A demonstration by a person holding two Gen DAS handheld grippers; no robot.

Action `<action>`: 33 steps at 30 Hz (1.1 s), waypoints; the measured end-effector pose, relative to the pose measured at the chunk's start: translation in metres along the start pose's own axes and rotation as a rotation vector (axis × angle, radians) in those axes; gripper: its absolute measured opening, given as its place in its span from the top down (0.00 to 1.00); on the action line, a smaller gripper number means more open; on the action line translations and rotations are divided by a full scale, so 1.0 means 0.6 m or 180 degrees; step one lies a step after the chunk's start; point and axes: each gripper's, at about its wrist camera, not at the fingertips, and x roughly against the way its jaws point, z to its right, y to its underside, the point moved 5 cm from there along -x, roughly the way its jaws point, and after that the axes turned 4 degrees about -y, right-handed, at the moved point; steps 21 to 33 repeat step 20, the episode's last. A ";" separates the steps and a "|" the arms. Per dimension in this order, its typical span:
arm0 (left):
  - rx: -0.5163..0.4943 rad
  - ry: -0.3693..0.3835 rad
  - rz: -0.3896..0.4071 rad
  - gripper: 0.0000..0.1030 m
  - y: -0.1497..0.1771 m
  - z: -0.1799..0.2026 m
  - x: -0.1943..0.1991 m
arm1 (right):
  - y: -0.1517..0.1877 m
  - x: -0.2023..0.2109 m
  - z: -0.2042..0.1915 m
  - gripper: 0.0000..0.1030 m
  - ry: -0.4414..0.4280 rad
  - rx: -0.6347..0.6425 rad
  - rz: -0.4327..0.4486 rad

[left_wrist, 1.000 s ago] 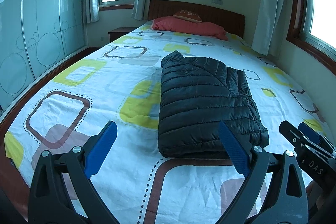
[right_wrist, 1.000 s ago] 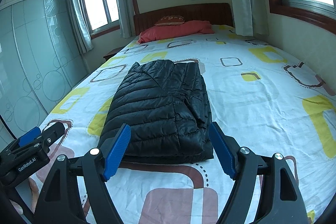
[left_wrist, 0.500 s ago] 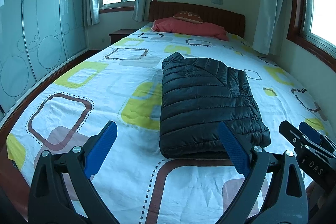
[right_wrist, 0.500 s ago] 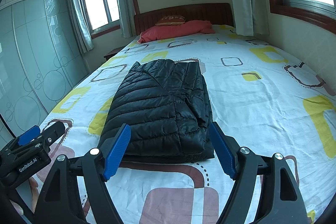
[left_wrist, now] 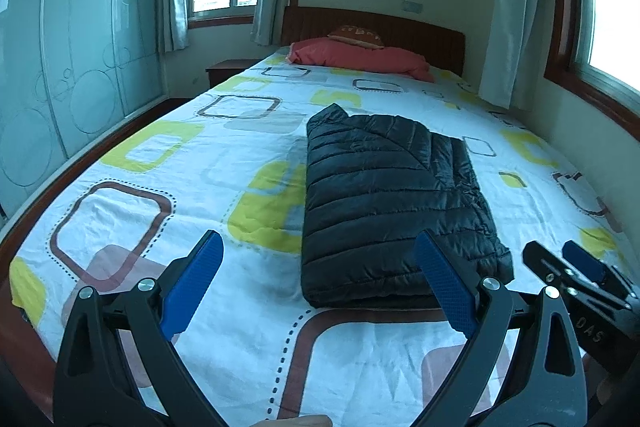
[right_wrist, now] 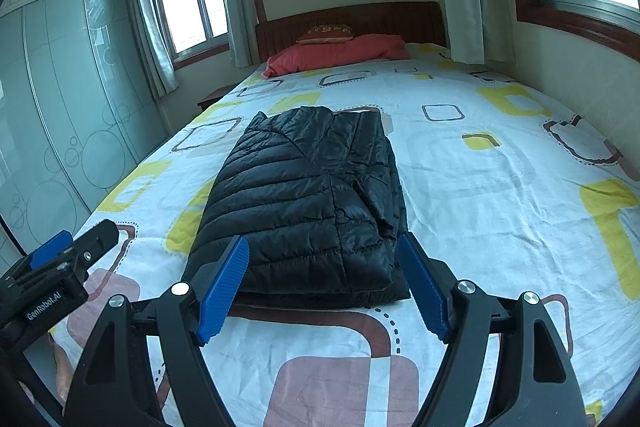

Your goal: Fold large clothes

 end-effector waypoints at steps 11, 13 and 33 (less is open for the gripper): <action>0.0154 -0.0093 -0.0017 0.02 0.004 -0.009 -0.017 | 0.003 -0.016 0.009 0.26 -0.0013 -0.0005 -0.0063; 0.0100 -0.0158 0.0018 0.02 0.003 -0.008 -0.022 | 0.004 -0.018 0.011 0.26 -0.0013 -0.0012 -0.0073; 0.0025 -0.0201 -0.0182 0.02 0.010 -0.027 -0.079 | 0.004 -0.035 0.049 0.26 0.0032 -0.0107 -0.0116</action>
